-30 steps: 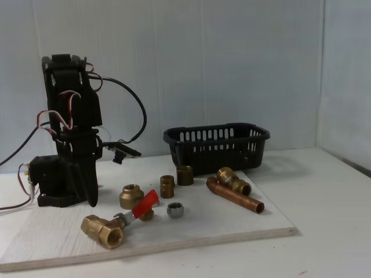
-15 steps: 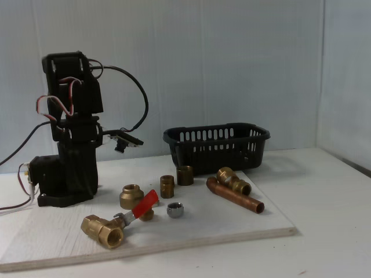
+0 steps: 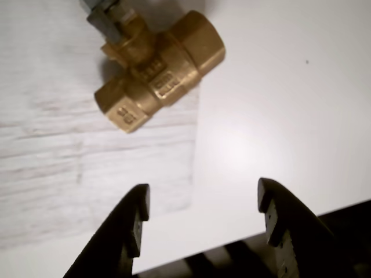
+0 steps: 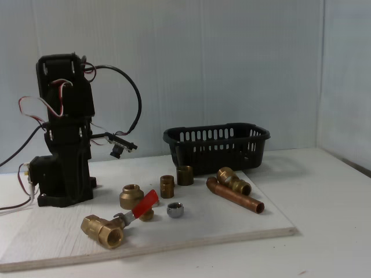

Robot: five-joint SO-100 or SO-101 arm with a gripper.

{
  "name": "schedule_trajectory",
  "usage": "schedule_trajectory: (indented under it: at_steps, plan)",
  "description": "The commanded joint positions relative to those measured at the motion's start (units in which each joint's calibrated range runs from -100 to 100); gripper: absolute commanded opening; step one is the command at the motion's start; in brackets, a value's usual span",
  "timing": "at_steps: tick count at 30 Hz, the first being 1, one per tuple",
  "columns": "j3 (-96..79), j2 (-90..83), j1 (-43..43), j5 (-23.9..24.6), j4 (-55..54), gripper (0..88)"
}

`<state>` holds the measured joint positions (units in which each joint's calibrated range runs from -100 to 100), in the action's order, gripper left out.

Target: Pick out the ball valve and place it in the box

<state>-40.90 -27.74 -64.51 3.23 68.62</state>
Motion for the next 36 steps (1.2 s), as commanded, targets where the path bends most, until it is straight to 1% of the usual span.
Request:
schedule_trajectory:
  at_steps: [1,12,15,23,26,30,36]
  plan:
    - [0.6,-0.1,-0.9,0.9,-0.1,19.8]
    - [1.4,-0.1,-2.1,1.1,1.1,19.6]
    - [1.5,-0.1,-3.9,1.0,1.4,19.7]
    - [2.4,-0.1,-8.4,1.1,-4.4,19.6]
    - [3.9,0.2,-10.8,1.1,-5.1,19.6]
    - [7.4,4.5,-13.9,0.8,-5.6,20.0]
    - [15.2,15.7,-13.8,0.7,-4.9,20.0]
